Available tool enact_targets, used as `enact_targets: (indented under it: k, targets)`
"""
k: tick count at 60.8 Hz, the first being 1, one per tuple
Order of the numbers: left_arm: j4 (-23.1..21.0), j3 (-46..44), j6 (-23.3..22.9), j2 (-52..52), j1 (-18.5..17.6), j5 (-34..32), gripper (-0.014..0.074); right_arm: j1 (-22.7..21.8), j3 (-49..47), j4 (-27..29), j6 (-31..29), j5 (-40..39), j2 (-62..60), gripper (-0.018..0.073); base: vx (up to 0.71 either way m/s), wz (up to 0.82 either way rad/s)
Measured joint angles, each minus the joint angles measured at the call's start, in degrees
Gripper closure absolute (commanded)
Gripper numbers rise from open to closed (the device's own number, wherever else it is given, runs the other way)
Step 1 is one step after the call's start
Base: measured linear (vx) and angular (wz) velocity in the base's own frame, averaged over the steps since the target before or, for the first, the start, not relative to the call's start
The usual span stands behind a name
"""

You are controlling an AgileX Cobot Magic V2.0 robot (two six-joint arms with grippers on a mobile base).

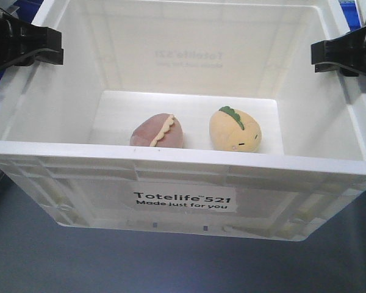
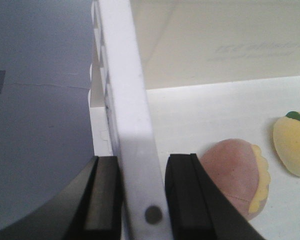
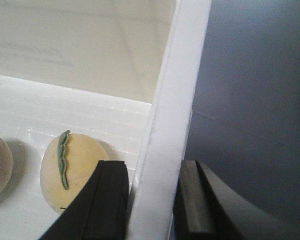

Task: Place moving items into box and shelve
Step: 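Hold the crate rims with both grippers while the base drives along shelving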

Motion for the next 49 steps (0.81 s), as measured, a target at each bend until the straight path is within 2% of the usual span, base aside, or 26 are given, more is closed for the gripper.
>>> enact_targets:
  k: [49]
  targets:
    - [0.0,0.0,0.0,0.0,0.0,0.0,0.0603,0.0,0.0,0.0,0.0,-0.1,0.0,0.0564,0.12,0.38]
